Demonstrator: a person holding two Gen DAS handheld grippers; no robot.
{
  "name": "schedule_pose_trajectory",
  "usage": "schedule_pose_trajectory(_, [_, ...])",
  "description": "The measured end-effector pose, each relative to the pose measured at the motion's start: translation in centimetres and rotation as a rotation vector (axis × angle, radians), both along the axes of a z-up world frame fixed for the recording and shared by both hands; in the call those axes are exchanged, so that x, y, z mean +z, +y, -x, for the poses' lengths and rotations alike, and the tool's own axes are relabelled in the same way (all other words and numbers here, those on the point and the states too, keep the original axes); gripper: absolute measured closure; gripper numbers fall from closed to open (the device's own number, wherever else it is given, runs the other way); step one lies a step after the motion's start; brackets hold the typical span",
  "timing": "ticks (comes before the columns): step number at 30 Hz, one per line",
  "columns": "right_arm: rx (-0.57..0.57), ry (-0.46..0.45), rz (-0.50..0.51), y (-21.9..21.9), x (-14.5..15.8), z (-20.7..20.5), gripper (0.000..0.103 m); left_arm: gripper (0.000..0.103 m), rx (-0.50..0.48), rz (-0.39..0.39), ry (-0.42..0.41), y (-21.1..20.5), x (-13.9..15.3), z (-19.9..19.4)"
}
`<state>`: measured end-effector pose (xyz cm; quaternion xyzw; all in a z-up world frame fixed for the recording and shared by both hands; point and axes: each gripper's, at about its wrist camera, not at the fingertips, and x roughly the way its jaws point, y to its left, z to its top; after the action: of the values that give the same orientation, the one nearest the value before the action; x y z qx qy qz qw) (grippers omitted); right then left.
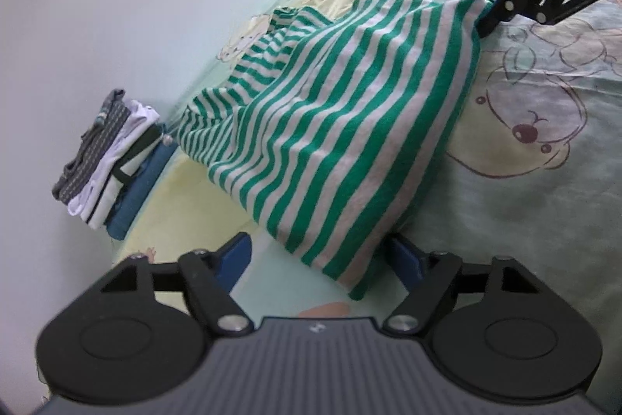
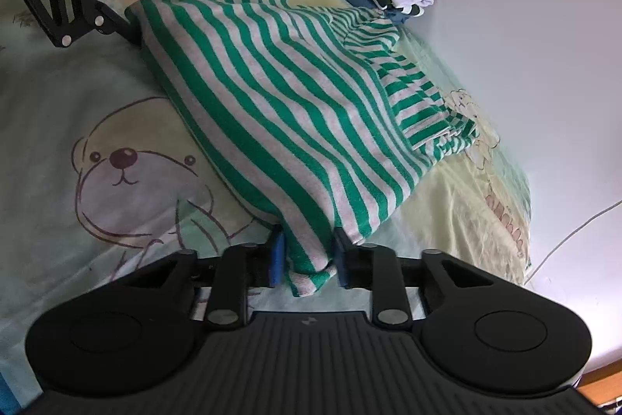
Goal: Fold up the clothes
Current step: 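Lift the folded striped shirt with both grippers and carry it toward the clothes stack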
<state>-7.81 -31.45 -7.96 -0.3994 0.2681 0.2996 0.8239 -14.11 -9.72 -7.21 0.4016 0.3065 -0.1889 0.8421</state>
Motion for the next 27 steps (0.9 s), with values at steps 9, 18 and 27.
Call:
schedule_pose_trajectory(9, [-0.082, 0.053, -0.129, -0.9, 2.7, -1.2, 0.091, 0.075, -0.061, -0.020, 0.062, -0.5, -0.1, 0.5])
schedule_pose_trajectory(18, [-0.151, 0.094, -0.244, -1.6, 4.5, -2.1, 0.091, 0.089, -0.049, -0.032, 0.078, -0.9, 0.0, 0.3])
schedule_pose_trajectory(27, [-0.180, 0.074, -0.329, -1.8, 8.2, -3.3, 0.092, 0.093, 0.093, 0.216, 0.090, 1.4, 5.9, -2.7])
